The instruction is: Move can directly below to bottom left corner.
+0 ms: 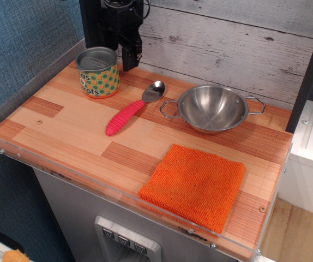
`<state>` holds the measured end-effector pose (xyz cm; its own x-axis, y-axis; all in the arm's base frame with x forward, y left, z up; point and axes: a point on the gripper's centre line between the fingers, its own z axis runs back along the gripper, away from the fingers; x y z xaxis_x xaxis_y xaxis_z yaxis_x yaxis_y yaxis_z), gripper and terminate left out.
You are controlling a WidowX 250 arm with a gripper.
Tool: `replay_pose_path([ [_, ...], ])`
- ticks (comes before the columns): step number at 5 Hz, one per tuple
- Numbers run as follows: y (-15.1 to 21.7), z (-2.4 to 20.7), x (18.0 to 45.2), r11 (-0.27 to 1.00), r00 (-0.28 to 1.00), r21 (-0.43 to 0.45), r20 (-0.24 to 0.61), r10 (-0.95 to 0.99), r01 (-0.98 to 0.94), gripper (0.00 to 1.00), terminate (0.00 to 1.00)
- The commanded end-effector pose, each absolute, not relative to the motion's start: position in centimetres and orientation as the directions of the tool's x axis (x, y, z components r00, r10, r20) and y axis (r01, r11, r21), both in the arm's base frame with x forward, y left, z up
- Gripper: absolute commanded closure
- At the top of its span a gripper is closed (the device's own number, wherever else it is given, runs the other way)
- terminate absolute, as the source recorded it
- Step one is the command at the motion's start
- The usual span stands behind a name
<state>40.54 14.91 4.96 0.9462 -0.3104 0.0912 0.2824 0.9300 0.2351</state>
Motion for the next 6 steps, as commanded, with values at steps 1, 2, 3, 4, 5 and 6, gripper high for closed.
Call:
replay_pose_path([
  [1,15.2,7.2,39.4,0.945,0.973,0.272,0.090,-0.214,0.183,0.00,0.00],
  [2,15.3,7.3,37.7,0.945,0.973,0.271,0.088,-0.212,0.182,0.00,0.00],
  [3,15.9,7.6,35.6,0.948,0.977,0.270,0.086,-0.197,0.167,0.00,0.00],
  [4,16.7,8.2,33.8,0.952,0.982,0.275,0.084,-0.167,0.138,0.00,0.00],
  [5,17.3,8.0,32.5,0.956,0.990,0.272,0.053,-0.132,0.113,0.00,0.00],
  [6,17.5,7.8,31.3,0.959,0.994,0.269,0.041,-0.106,0.091,0.00,0.00],
])
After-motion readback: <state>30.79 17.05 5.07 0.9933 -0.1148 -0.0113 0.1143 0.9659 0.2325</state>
